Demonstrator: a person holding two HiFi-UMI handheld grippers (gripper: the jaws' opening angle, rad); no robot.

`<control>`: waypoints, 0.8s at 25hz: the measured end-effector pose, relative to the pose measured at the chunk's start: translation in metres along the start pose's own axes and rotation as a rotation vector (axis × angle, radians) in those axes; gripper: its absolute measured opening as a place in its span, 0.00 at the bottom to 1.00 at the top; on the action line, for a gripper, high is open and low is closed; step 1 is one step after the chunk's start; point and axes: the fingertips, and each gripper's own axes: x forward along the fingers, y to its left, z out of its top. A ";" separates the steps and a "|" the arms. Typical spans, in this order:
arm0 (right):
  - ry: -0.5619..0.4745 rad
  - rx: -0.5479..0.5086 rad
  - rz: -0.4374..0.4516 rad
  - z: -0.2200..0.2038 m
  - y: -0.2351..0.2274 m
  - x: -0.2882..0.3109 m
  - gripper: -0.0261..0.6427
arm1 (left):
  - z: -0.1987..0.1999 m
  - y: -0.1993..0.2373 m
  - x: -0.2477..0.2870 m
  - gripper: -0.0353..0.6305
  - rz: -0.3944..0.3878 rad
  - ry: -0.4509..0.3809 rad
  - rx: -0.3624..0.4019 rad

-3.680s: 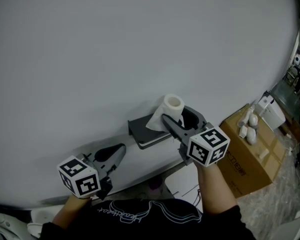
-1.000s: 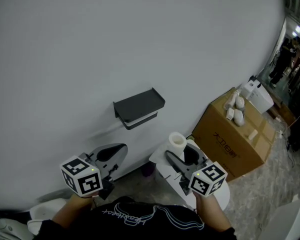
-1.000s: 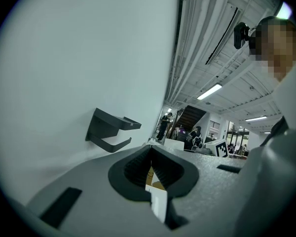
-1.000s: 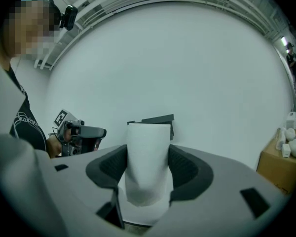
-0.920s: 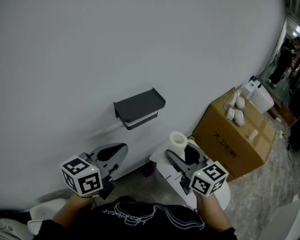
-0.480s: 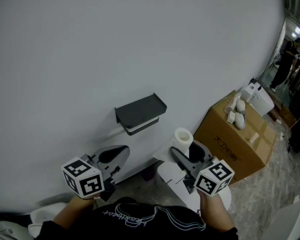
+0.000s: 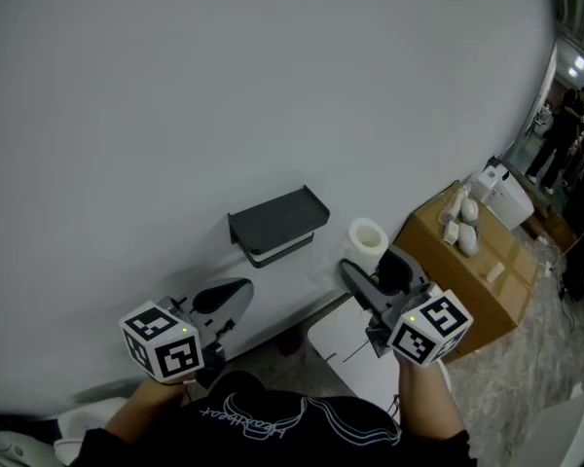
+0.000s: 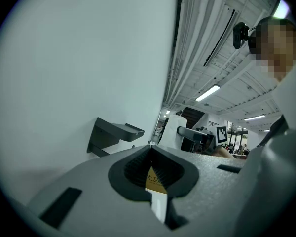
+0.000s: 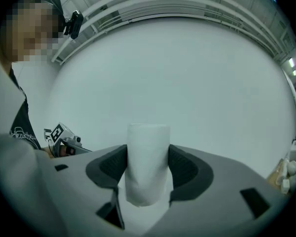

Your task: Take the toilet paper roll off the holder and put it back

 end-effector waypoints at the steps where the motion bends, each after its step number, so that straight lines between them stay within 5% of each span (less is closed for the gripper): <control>1: -0.007 -0.007 0.003 0.005 0.000 0.003 0.43 | 0.002 0.001 0.000 0.06 0.001 -0.003 0.001; 13: -0.054 -0.095 0.055 0.039 0.003 0.044 0.43 | 0.012 0.022 -0.004 0.06 0.024 -0.033 0.019; 20: -0.027 -0.088 0.074 0.048 0.008 0.116 0.43 | 0.039 0.063 -0.021 0.06 0.042 -0.044 0.008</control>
